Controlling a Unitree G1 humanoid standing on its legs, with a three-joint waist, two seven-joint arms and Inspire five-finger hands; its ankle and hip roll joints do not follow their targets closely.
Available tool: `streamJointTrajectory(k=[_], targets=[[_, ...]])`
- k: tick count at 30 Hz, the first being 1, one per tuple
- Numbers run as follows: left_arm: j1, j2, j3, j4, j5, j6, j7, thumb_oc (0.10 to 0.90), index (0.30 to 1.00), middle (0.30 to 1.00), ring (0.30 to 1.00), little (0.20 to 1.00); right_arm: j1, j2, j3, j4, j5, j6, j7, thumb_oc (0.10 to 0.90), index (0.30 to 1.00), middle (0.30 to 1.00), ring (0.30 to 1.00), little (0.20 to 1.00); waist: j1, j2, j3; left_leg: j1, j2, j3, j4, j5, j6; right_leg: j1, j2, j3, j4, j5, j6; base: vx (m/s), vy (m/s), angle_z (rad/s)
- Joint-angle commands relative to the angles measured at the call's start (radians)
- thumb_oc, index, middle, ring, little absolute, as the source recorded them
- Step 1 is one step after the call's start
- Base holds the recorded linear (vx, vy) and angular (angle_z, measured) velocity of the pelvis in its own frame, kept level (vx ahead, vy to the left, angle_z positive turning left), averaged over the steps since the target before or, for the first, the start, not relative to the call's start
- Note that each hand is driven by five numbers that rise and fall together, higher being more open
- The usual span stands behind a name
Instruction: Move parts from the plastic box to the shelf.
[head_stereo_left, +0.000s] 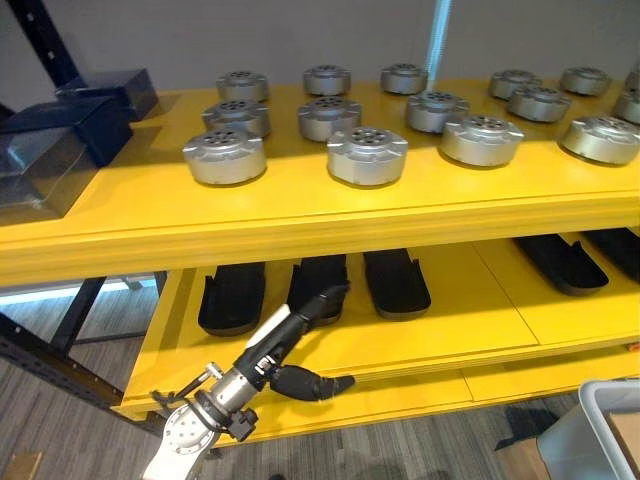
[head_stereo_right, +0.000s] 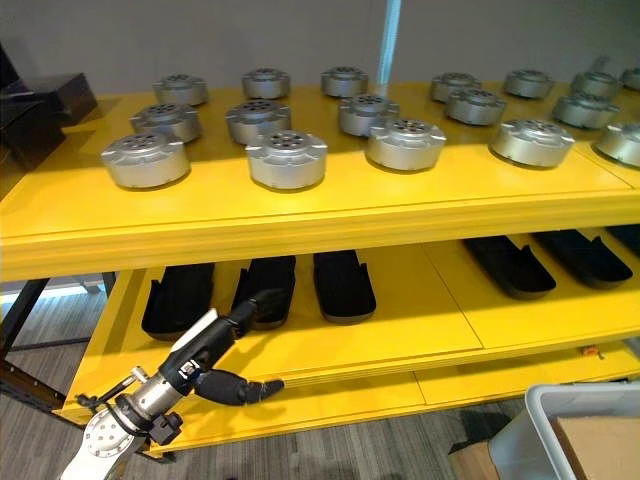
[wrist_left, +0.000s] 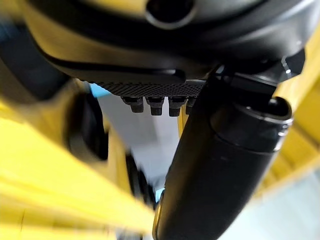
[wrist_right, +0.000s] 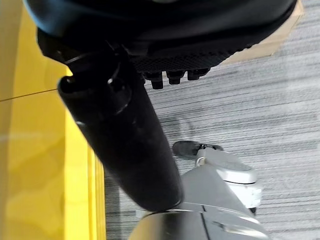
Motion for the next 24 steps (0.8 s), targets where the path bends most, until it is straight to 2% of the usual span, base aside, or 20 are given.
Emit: streamJointTrajectory(k=[1, 2, 3, 6, 7, 8, 10, 11, 14, 15, 17, 19, 24], targets=[[-0.128, 0.017, 0.012, -0.107, -0.172, 0.052, -0.119, 0.900, 1.000, 1.000, 1.000, 1.000, -0.056, -0.033, 0.000, -0.032, -0.044, -0.015, -0.022, 0.900, 1.000, 1.000, 1.000, 1.000, 0.003, -0.015, 0.015, 0.105, -0.039, 0.072, -0.003, -0.150, 0.035, -0.032, 0.032, -0.113, 0.006, 0.014, -0.024, 0.02, 0.020, -0.05], [-0.135, 0.023, -0.002, -0.116, -0.176, 0.110, -0.141, 0.900, 1.000, 1.000, 1.000, 1.000, -0.062, -0.037, 0.003, -0.034, -0.044, -0.012, -0.018, 0.900, 1.000, 1.000, 1.000, 1.000, 0.000, -0.013, 0.014, 0.105, -0.038, 0.072, -0.003, -0.150, 0.035, -0.034, 0.031, -0.111, 0.006, 0.015, -0.022, 0.00, 0.000, 0.00], [-0.143, 0.028, -0.028, -0.118, -0.176, 0.202, -0.144, 0.900, 1.000, 1.000, 1.000, 1.000, -0.068, -0.043, 0.009, -0.038, -0.043, -0.008, -0.011, 0.900, 1.000, 1.000, 1.000, 1.000, -0.006, -0.010, 0.014, 0.105, -0.038, 0.073, -0.003, -0.148, 0.033, -0.036, 0.031, -0.107, 0.006, 0.017, -0.019, 0.00, 0.000, 0.00], [-0.133, 0.044, -0.062, -0.070, -0.108, 0.330, -0.140, 0.900, 1.000, 1.000, 1.000, 1.000, -0.069, -0.061, 0.006, -0.043, -0.045, -0.017, 0.004, 0.900, 1.000, 1.000, 1.000, 1.000, -0.015, -0.004, 0.014, 0.107, -0.037, 0.079, -0.003, -0.147, 0.033, -0.036, 0.030, -0.101, 0.006, 0.016, -0.018, 0.00, 0.000, 0.00], [-0.133, 0.045, -0.063, -0.068, -0.105, 0.334, -0.139, 0.900, 1.000, 1.000, 1.000, 1.000, -0.069, -0.061, 0.006, -0.042, -0.045, -0.019, 0.005, 0.900, 1.000, 1.000, 1.000, 1.000, -0.016, -0.004, 0.014, 0.108, -0.036, 0.079, -0.003, -0.147, 0.032, -0.036, 0.030, -0.101, 0.006, 0.016, -0.018, 0.03, 0.012, -0.01], [-0.120, 0.056, -0.079, -0.031, -0.057, 0.380, -0.144, 0.900, 1.000, 1.000, 1.000, 1.000, -0.069, -0.069, 0.000, -0.042, -0.043, -0.042, 0.011, 0.900, 1.000, 1.000, 1.000, 1.000, -0.020, -0.001, 0.013, 0.110, -0.036, 0.082, -0.003, -0.147, 0.033, -0.036, 0.030, -0.096, 0.006, 0.014, -0.019, 0.00, 0.000, 0.00], [-0.108, 0.067, -0.088, 0.011, -0.016, 0.384, -0.125, 0.900, 1.000, 1.000, 1.000, 1.000, -0.072, -0.076, 0.000, -0.048, -0.026, -0.063, 0.015, 0.900, 1.000, 1.000, 1.000, 1.000, -0.022, 0.001, 0.013, 0.111, -0.035, 0.085, -0.003, -0.146, 0.032, -0.036, 0.030, -0.094, 0.006, 0.014, -0.019, 0.00, 0.000, 0.00], [-0.096, 0.077, -0.096, 0.077, -0.022, 0.444, -0.124, 0.900, 1.000, 1.000, 1.000, 1.000, -0.076, -0.085, -0.002, -0.052, -0.019, -0.070, 0.008, 0.900, 1.000, 1.000, 1.000, 1.000, -0.025, 0.003, 0.012, 0.113, -0.035, 0.087, -0.003, -0.147, 0.032, -0.036, 0.031, -0.091, 0.006, 0.012, -0.019, 0.00, 0.000, 0.00], [-0.085, 0.078, -0.100, 0.146, 0.013, 0.445, -0.124, 0.900, 1.000, 1.000, 1.000, 1.000, -0.080, -0.094, -0.007, -0.055, -0.025, -0.062, 0.009, 0.900, 1.000, 1.000, 1.000, 1.000, -0.026, 0.005, 0.012, 0.115, -0.035, 0.089, -0.003, -0.147, 0.032, -0.036, 0.030, -0.091, 0.006, 0.012, -0.018, 0.01, 0.007, -0.05], [-0.072, 0.071, -0.102, 0.202, 0.029, 0.473, -0.116, 0.900, 1.000, 1.000, 1.000, 1.000, -0.083, -0.101, -0.007, -0.053, -0.033, -0.051, 0.011, 0.900, 1.000, 1.000, 1.000, 1.000, -0.026, 0.006, 0.015, 0.118, -0.034, 0.091, -0.003, -0.146, 0.031, -0.034, 0.031, -0.091, 0.006, 0.011, -0.018, 0.02, 0.002, -0.11], [-0.027, 0.031, -0.095, 0.379, 0.084, 0.438, -0.137, 0.900, 1.000, 1.000, 1.000, 1.000, -0.084, -0.101, -0.012, -0.026, -0.035, -0.028, 0.030, 0.900, 1.000, 1.000, 1.000, 1.000, -0.021, 0.000, 0.016, 0.119, -0.032, 0.092, -0.003, -0.147, 0.031, -0.034, 0.030, -0.094, 0.006, 0.009, -0.019, 0.02, -0.006, -0.07], [-0.005, 0.001, -0.084, 0.449, 0.079, 0.447, -0.115, 0.900, 1.000, 1.000, 1.000, 1.000, -0.086, -0.099, -0.018, -0.003, -0.040, -0.008, 0.034, 0.900, 1.000, 1.000, 1.000, 1.000, -0.016, -0.002, 0.017, 0.121, -0.032, 0.091, -0.003, -0.148, 0.032, -0.032, 0.029, -0.099, 0.006, 0.009, -0.018, 0.02, -0.010, -0.08], [0.035, -0.116, 0.019, 0.756, 0.147, 0.399, -0.074, 0.900, 1.000, 1.000, 1.000, 1.000, -0.083, -0.077, -0.048, 0.100, -0.071, 0.011, 0.066, 0.900, 1.000, 1.000, 1.000, 1.000, 0.003, -0.012, 0.017, 0.123, -0.033, 0.084, -0.003, -0.150, 0.035, -0.024, 0.027, -0.118, 0.006, 0.006, -0.021, 0.01, -0.004, -0.01]])
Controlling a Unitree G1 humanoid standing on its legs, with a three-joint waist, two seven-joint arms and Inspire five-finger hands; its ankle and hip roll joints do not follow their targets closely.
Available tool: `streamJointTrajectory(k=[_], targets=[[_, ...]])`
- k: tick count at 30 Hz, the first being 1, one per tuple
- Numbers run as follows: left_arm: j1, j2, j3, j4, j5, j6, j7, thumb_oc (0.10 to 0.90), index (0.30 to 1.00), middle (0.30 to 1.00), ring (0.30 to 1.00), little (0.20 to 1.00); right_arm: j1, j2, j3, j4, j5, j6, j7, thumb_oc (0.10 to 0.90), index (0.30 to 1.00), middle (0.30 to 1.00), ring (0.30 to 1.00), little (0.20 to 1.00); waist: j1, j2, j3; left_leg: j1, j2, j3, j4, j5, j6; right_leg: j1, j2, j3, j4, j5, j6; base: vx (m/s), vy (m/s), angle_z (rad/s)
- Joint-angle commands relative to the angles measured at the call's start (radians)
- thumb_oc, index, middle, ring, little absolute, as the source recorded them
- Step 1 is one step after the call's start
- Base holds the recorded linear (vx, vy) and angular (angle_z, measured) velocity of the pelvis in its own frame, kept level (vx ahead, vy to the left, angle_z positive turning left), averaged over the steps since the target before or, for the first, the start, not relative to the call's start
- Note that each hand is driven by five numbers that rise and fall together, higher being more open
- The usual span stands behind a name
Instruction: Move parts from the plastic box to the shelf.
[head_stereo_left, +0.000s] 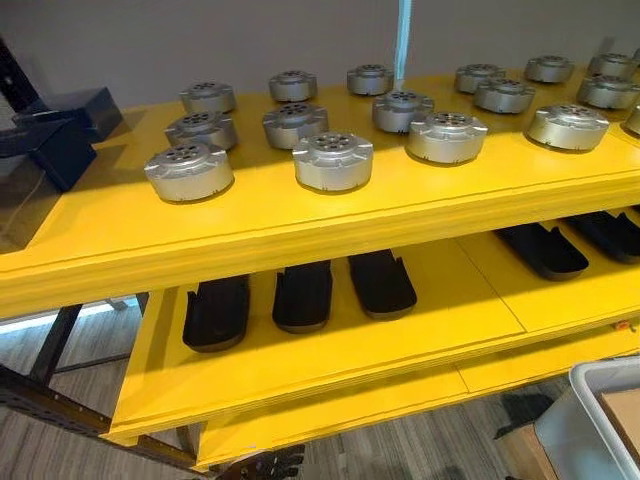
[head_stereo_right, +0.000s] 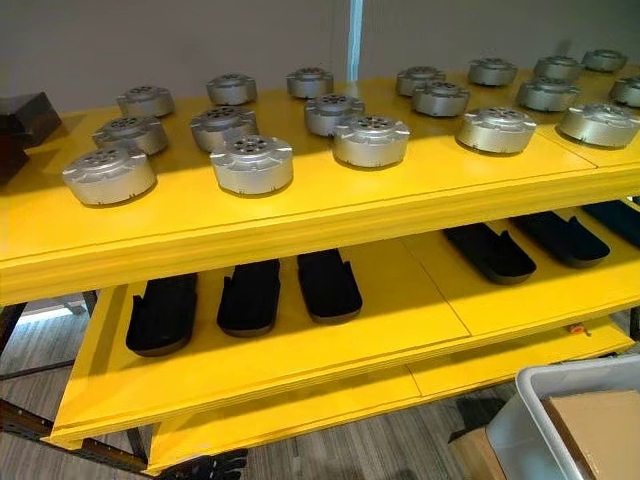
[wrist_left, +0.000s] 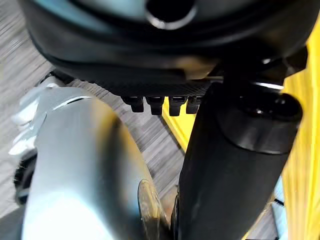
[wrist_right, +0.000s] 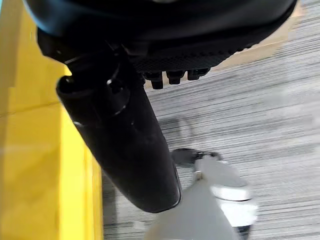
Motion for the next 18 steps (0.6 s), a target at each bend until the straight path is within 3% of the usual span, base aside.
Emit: streamJointTrajectory(k=[1, 2, 3, 6, 8, 18], targets=[[-0.068, -0.003, -0.003, 0.047, 0.068, -0.066, 0.017, 0.900, 1.000, 1.000, 1.000, 1.000, -0.056, -0.014, -0.046, 0.039, -0.038, 0.001, 0.008, 0.900, 1.000, 1.000, 1.000, 1.000, 0.015, -0.008, 0.026, 0.108, -0.036, 0.057, -0.003, -0.144, 0.043, -0.019, 0.026, -0.143, 0.005, 0.007, -0.021, 0.00, 0.000, 0.00], [-0.069, -0.010, 0.003, 0.062, 0.060, -0.048, 0.039, 0.900, 1.000, 1.000, 1.000, 1.000, -0.056, -0.011, -0.046, 0.045, -0.041, 0.005, 0.009, 0.900, 1.000, 1.000, 1.000, 1.000, 0.017, -0.009, 0.026, 0.108, -0.036, 0.056, -0.003, -0.143, 0.043, -0.019, 0.026, -0.144, 0.005, 0.008, -0.021, 0.00, 0.000, 0.00], [-0.074, -0.051, 0.054, 0.186, 0.086, -0.040, 0.103, 0.900, 1.000, 1.000, 1.000, 1.000, -0.058, 0.001, -0.051, 0.072, -0.050, 0.011, 0.009, 0.900, 1.000, 1.000, 1.000, 1.000, 0.024, -0.012, 0.027, 0.106, -0.036, 0.050, -0.003, -0.141, 0.043, -0.017, 0.025, -0.152, 0.005, 0.008, -0.023, 0.01, -0.010, 0.05], [-0.081, -0.068, 0.081, 0.245, 0.066, -0.004, 0.146, 0.900, 1.000, 1.000, 1.000, 1.000, -0.060, 0.007, -0.052, 0.084, -0.056, 0.017, 0.012, 0.900, 1.000, 1.000, 1.000, 1.000, 0.028, -0.015, 0.026, 0.105, -0.036, 0.048, -0.003, -0.139, 0.043, -0.016, 0.025, -0.157, 0.005, 0.007, -0.023, 0.01, -0.012, 0.05], [-0.117, -0.115, 0.180, 0.430, 0.017, 0.028, 0.249, 0.900, 1.000, 1.000, 1.000, 1.000, -0.069, 0.036, -0.054, 0.128, -0.061, 0.026, 0.020, 0.900, 1.000, 1.000, 1.000, 1.000, 0.042, -0.023, 0.026, 0.101, -0.034, 0.037, -0.003, -0.135, 0.042, -0.013, 0.024, -0.169, 0.005, 0.008, -0.028, 0.02, -0.027, 0.10], [-0.134, -0.160, 0.243, 0.460, -0.030, -0.005, 0.283, 0.900, 1.000, 1.000, 1.000, 1.000, -0.068, 0.068, -0.043, 0.124, -0.049, -0.004, 0.006, 0.900, 1.000, 1.000, 1.000, 1.000, 0.053, -0.031, 0.026, 0.095, -0.034, 0.027, -0.003, -0.131, 0.042, -0.011, 0.022, -0.177, 0.005, 0.009, -0.033, 0.01, -0.003, 0.03]])
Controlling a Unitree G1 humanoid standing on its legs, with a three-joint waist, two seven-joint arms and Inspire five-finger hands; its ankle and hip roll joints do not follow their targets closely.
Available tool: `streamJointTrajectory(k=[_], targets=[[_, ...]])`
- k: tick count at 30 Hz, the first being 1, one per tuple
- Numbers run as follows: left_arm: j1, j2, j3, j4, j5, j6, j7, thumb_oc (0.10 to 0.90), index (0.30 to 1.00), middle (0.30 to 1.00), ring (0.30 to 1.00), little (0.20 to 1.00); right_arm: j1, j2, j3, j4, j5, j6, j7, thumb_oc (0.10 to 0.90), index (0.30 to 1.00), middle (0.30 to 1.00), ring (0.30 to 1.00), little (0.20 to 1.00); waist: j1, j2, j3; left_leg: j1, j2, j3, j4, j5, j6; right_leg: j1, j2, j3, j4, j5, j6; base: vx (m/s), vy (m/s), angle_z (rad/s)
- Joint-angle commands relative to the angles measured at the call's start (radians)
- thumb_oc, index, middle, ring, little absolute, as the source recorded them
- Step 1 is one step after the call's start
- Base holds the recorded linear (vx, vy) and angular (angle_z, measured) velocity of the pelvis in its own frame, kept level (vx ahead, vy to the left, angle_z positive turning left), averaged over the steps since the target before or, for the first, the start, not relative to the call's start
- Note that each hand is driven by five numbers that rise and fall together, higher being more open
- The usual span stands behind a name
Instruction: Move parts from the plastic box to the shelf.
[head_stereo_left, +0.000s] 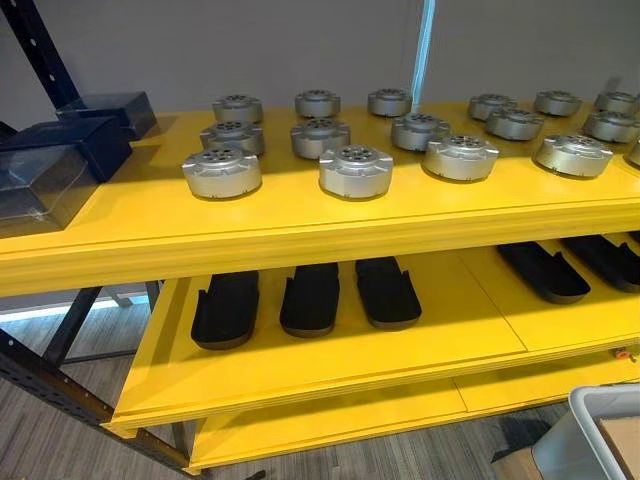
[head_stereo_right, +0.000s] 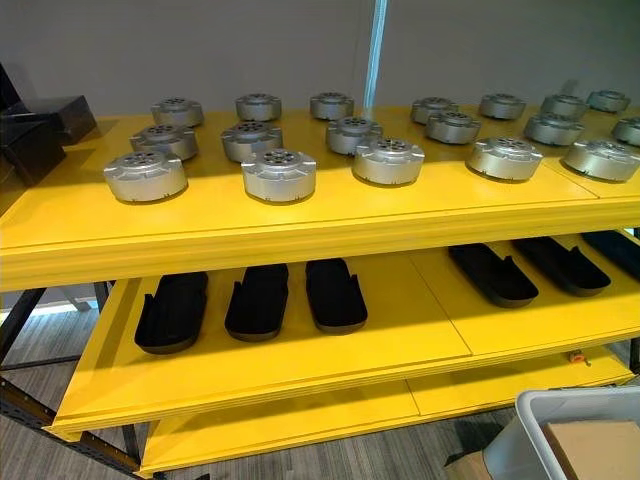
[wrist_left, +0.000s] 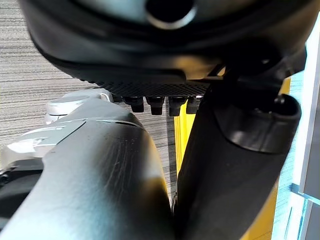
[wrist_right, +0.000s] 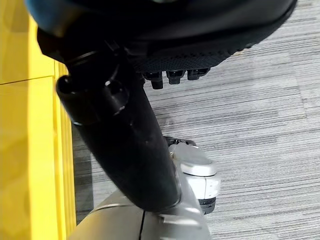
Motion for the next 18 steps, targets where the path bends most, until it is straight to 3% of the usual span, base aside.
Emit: streamJointTrajectory(k=[1, 4, 6, 8, 9, 18], targets=[[-0.034, 0.028, 0.002, 0.002, -0.023, -0.053, 0.040, 0.900, 1.000, 1.000, 1.000, 1.000, -0.066, -0.018, -0.027, 0.000, 0.013, -0.069, -0.032, 0.900, 1.000, 1.000, 1.000, 1.000, 0.034, -0.003, 0.071, 0.109, -0.044, 0.044, -0.003, -0.129, 0.047, -0.017, 0.013, -0.140, 0.006, 0.014, -0.024, 0.00, 0.000, 0.00], [-0.035, 0.031, 0.004, -0.025, -0.047, -0.121, 0.012, 0.900, 1.000, 1.000, 1.000, 1.000, -0.064, -0.022, -0.025, -0.022, 0.032, -0.147, -0.042, 0.900, 1.000, 1.000, 1.000, 1.000, 0.034, -0.006, 0.072, 0.108, -0.044, 0.043, -0.003, -0.128, 0.046, -0.018, 0.014, -0.137, 0.006, 0.016, -0.024, 0.00, 0.000, 0.00], [-0.024, 0.028, 0.002, -0.158, -0.074, -0.163, -0.032, 0.900, 1.000, 1.000, 1.000, 1.000, -0.041, -0.030, -0.023, -0.142, 0.100, -0.226, -0.024, 0.900, 1.000, 1.000, 1.000, 1.000, 0.030, -0.011, 0.078, 0.106, -0.042, 0.043, -0.003, -0.127, 0.048, -0.020, 0.015, -0.134, 0.006, 0.018, -0.027, 0.00, 0.000, 0.00], [-0.009, 0.028, -0.007, -0.257, -0.074, -0.166, -0.033, 0.900, 1.000, 1.000, 1.000, 1.000, -0.022, -0.035, -0.022, -0.251, 0.133, -0.236, 0.000, 0.900, 1.000, 1.000, 1.000, 1.000, 0.025, -0.012, 0.082, 0.106, -0.042, 0.044, -0.003, -0.127, 0.048, -0.021, 0.016, -0.132, 0.006, 0.019, -0.029, 0.00, 0.000, 0.00], [0.020, 0.039, -0.018, -0.383, -0.099, -0.173, -0.051, 0.900, 1.000, 1.000, 1.000, 1.000, 0.012, -0.040, -0.014, -0.405, 0.174, -0.255, 0.048, 0.900, 1.000, 1.000, 1.000, 1.000, 0.016, -0.014, 0.088, 0.107, -0.042, 0.048, -0.003, -0.127, 0.049, -0.021, 0.016, -0.129, 0.006, 0.019, -0.032, 0.00, 0.000, 0.00], [0.102, 0.119, -0.067, -0.723, -0.135, -0.232, -0.170, 0.900, 1.000, 1.000, 1.000, 1.000, 0.119, -0.093, 0.007, -0.812, 0.251, -0.340, 0.194, 0.900, 1.000, 1.000, 1.000, 1.000, -0.019, -0.019, 0.086, 0.112, -0.038, 0.074, -0.003, -0.127, 0.049, -0.026, 0.014, -0.127, 0.006, 0.019, -0.028, 0.00, 0.001, 0.00]])
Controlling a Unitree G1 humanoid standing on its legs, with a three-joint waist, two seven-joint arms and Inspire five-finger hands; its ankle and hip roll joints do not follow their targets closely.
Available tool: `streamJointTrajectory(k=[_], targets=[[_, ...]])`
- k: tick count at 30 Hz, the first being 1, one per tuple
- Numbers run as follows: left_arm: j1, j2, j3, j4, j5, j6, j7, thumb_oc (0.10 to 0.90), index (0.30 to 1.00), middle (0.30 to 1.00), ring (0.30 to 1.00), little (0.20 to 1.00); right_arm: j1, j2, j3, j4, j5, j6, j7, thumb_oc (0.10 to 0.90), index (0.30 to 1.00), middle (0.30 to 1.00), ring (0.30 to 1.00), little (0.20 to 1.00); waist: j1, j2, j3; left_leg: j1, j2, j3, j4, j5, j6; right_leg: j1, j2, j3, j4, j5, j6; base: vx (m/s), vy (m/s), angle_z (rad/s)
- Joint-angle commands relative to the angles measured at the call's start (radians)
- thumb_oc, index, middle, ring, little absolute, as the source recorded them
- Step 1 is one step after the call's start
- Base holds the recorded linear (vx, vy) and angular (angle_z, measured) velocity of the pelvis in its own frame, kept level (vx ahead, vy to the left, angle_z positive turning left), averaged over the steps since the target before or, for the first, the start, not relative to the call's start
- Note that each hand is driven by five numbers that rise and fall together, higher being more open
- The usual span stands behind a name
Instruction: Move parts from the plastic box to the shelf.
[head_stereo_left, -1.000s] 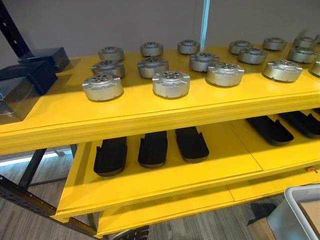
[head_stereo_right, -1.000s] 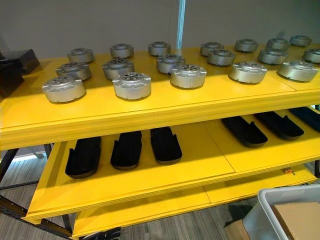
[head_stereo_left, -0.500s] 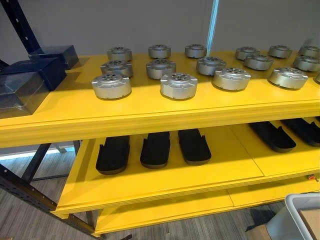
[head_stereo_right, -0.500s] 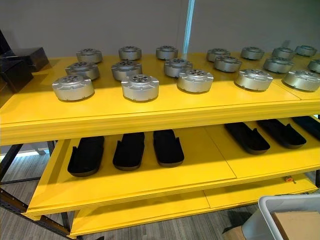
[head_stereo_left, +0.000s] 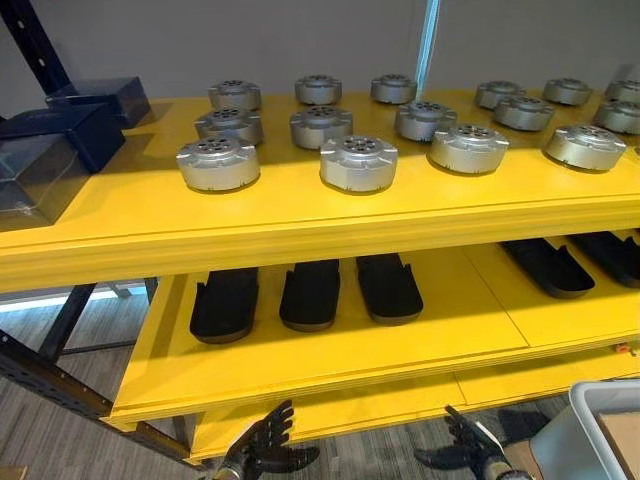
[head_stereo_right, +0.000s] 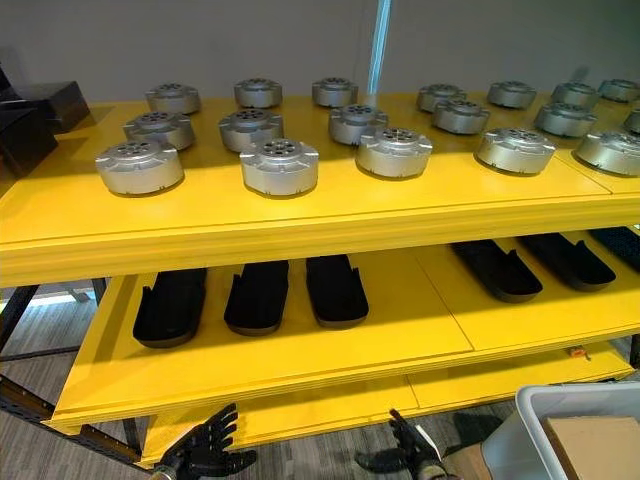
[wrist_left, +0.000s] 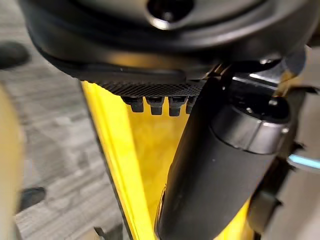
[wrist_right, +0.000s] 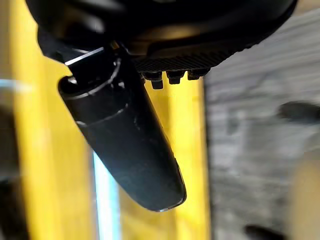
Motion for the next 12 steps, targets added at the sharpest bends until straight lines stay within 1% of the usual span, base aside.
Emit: streamJointTrajectory(k=[1, 5, 7, 10, 12], targets=[[-0.071, 0.081, 0.009, -0.121, -0.104, -0.129, -0.094, 0.900, 1.000, 1.000, 1.000, 1.000, -0.057, -0.053, -0.038, -0.094, 0.082, -0.113, 0.069, 0.900, 1.000, 1.000, 1.000, 1.000, 0.001, -0.021, 0.042, 0.113, -0.038, 0.075, -0.003, -0.134, 0.044, -0.027, 0.014, -0.125, 0.006, 0.020, -0.030, 0.02, 0.016, -0.06], [-0.052, 0.150, -0.031, -0.303, -0.160, -0.120, -0.131, 0.900, 1.000, 1.000, 1.000, 1.000, -0.021, -0.106, -0.021, -0.278, 0.141, -0.134, 0.140, 0.900, 1.000, 1.000, 1.000, 1.000, -0.014, -0.017, 0.043, 0.114, -0.038, 0.089, -0.003, -0.133, 0.044, -0.031, 0.012, -0.120, 0.006, 0.021, -0.028, 0.01, 0.013, -0.03], [-0.052, 0.163, -0.036, -0.341, -0.186, -0.112, -0.129, 0.900, 1.000, 1.000, 1.000, 1.000, -0.018, -0.117, -0.016, -0.318, 0.156, -0.135, 0.158, 0.900, 1.000, 1.000, 1.000, 1.000, -0.017, -0.017, 0.043, 0.114, -0.038, 0.090, -0.003, -0.133, 0.044, -0.033, 0.011, -0.117, 0.006, 0.021, -0.027, 0.01, 0.009, -0.06], [-0.045, 0.183, -0.042, -0.421, -0.245, -0.095, -0.117, 0.900, 1.000, 1.000, 1.000, 1.000, -0.019, -0.141, -0.002, -0.410, 0.171, -0.140, 0.141, 0.900, 1.000, 1.000, 1.000, 1.000, -0.018, -0.014, 0.043, 0.116, -0.037, 0.092, -0.003, -0.133, 0.043, -0.031, 0.009, -0.117, 0.006, 0.019, -0.025, 0.03, 0.003, -0.07], [-0.033, 0.181, -0.035, -0.446, -0.256, -0.085, -0.115, 0.900, 1.000, 1.000, 1.000, 1.000, -0.015, -0.145, -0.006, -0.443, 0.175, -0.133, 0.138, 0.900, 1.000, 1.000, 1.000, 1.000, -0.016, -0.015, 0.039, 0.116, -0.038, 0.093, -0.003, -0.134, 0.043, -0.030, 0.009, -0.117, 0.006, 0.018, -0.024, 0.04, -0.007, -0.01]])
